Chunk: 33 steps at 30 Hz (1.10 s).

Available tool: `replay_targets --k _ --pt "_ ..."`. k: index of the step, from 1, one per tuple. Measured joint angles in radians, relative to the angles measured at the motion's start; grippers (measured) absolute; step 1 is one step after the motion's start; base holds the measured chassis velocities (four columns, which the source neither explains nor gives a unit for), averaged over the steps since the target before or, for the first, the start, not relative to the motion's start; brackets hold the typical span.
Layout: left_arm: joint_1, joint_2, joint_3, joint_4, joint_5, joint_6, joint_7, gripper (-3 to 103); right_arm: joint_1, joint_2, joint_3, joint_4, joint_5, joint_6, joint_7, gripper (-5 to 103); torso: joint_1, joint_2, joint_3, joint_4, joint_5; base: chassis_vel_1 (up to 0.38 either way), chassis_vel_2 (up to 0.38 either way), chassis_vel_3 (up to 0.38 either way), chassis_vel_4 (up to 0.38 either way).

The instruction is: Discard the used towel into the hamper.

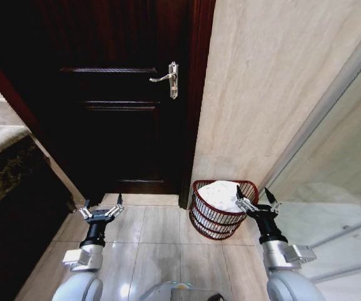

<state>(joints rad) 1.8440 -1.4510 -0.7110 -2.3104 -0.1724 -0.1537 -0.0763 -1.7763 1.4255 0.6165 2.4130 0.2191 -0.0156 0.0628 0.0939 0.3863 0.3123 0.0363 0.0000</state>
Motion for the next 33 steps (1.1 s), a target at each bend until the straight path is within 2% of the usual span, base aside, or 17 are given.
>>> replay_targets --k 33 --pt "-0.003 -0.002 0.004 -0.003 0.006 0.001 0.000 100 -0.007 0.002 0.012 0.002 0.010 0.007 -0.003 100 0.024 0.067 0.043 0.0000 0.0000 0.000 0.000 0.000 0.000"
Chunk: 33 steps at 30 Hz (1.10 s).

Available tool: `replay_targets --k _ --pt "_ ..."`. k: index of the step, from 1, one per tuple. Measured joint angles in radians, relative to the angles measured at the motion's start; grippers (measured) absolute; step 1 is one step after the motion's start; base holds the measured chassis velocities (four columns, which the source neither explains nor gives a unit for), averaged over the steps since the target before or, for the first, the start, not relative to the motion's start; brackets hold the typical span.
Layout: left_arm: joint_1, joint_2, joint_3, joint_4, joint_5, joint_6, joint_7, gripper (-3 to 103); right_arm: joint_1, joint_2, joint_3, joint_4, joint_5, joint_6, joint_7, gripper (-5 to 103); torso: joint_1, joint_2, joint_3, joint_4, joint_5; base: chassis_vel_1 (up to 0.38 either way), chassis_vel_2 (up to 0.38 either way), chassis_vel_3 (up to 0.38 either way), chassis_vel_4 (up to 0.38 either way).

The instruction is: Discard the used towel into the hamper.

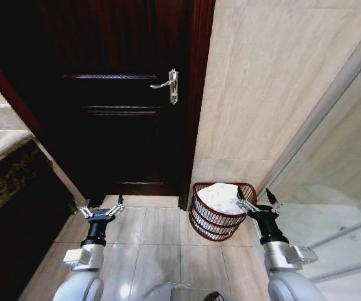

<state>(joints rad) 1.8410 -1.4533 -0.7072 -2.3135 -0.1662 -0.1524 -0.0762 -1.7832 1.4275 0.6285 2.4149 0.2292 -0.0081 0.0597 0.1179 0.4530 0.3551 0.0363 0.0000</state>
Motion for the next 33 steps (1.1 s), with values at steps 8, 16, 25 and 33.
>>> replay_targets --k 8,16,25,33 --pt "0.000 -0.002 -0.009 -0.003 -0.002 -0.002 0.000 100 0.003 0.003 0.002 0.002 0.000 0.003 -0.001 100 0.006 0.017 0.011 0.0000 0.0000 0.000 0.000 0.000 0.000" --pt "0.000 -0.003 -0.026 -0.013 -0.015 -0.003 0.004 100 0.010 0.006 -0.006 0.002 0.000 0.003 -0.002 100 0.013 0.034 0.021 0.0000 0.0000 0.000 0.000 0.000 0.000" --pt "-0.004 -0.012 -0.026 -0.007 -0.019 -0.007 0.006 100 0.011 0.001 -0.006 -0.002 0.002 0.003 -0.002 100 0.022 0.056 0.034 0.0000 0.0000 0.000 0.000 0.000 0.000" --pt "-0.001 -0.010 -0.030 -0.011 -0.019 -0.009 0.006 100 0.008 0.005 -0.007 -0.001 0.002 0.005 -0.002 100 0.028 0.075 0.047 0.0000 0.0000 0.000 0.000 0.000 0.000"
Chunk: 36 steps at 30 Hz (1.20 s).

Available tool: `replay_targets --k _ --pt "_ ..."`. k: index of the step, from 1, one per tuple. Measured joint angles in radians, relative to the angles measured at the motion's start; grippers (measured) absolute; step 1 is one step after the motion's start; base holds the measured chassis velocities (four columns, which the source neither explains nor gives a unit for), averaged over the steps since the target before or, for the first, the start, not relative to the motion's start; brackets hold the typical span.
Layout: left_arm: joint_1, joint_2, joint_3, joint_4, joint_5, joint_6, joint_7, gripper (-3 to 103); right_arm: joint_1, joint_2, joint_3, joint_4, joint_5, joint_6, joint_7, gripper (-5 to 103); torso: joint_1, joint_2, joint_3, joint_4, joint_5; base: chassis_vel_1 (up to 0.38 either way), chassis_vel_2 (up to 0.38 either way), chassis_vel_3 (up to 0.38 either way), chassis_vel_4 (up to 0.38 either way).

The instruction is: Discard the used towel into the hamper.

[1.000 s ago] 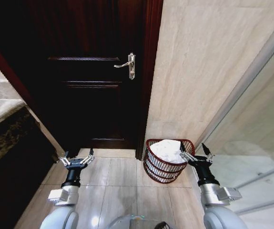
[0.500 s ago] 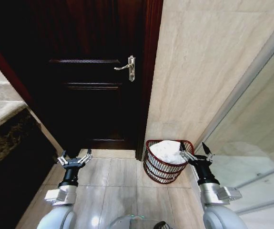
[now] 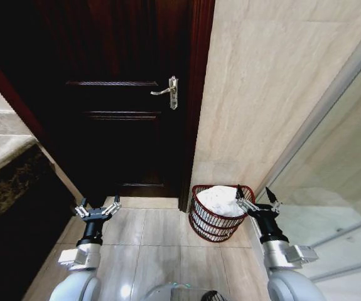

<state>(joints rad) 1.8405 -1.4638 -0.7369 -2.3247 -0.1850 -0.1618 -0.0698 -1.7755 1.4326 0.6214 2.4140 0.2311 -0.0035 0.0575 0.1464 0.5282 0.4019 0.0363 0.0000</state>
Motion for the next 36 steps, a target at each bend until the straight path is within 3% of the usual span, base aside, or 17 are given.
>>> replay_targets --k 14,23,36 --pt "0.008 -0.002 0.004 -0.016 0.010 -0.001 0.001 100 -0.008 0.005 0.005 0.001 0.008 0.010 -0.001 100 0.014 0.035 0.021 0.0000 0.0000 0.000 0.000 0.000 0.000" --pt "0.007 -0.005 0.034 -0.051 -0.032 0.051 -0.001 100 0.003 0.014 0.003 0.005 0.025 0.007 -0.003 100 0.025 0.061 0.036 0.0000 0.0000 0.000 0.000 0.000 0.000" --pt "-0.019 -0.007 0.061 -0.064 0.023 0.090 -0.008 100 0.010 0.027 0.011 0.006 0.031 -0.006 -0.012 100 0.036 0.091 0.055 0.0000 0.0000 0.000 0.000 0.000 0.000"
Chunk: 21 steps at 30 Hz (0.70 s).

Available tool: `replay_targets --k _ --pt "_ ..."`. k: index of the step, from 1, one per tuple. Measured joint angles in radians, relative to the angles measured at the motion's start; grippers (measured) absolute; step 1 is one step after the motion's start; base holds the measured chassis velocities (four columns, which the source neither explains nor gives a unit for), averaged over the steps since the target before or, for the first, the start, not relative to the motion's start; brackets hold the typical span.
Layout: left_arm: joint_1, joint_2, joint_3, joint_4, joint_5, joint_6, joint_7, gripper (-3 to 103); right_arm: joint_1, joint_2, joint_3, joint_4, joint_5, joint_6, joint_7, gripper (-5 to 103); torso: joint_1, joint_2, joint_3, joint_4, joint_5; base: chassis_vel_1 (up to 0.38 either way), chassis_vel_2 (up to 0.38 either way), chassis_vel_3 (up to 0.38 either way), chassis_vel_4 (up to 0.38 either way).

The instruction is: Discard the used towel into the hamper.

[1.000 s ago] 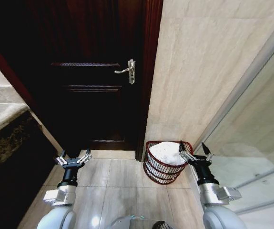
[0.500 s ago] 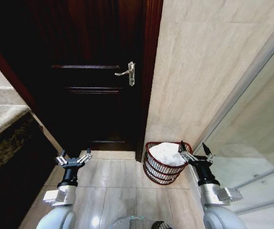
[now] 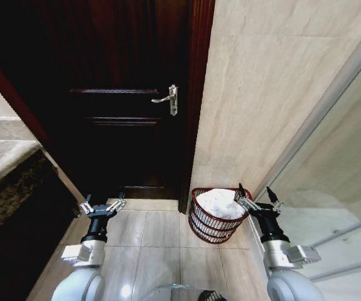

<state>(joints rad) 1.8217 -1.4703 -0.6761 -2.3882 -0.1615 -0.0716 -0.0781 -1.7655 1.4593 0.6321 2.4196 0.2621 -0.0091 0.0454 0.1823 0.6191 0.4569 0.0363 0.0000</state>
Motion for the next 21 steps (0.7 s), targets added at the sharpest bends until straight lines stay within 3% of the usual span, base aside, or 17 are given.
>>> replay_targets --k 21 --pt "0.000 0.002 0.014 -0.009 0.021 0.006 -0.002 100 -0.003 -0.012 0.010 0.002 0.005 -0.001 -0.002 100 0.025 0.061 0.036 0.0000 0.0000 0.000 0.000 0.000 0.000"
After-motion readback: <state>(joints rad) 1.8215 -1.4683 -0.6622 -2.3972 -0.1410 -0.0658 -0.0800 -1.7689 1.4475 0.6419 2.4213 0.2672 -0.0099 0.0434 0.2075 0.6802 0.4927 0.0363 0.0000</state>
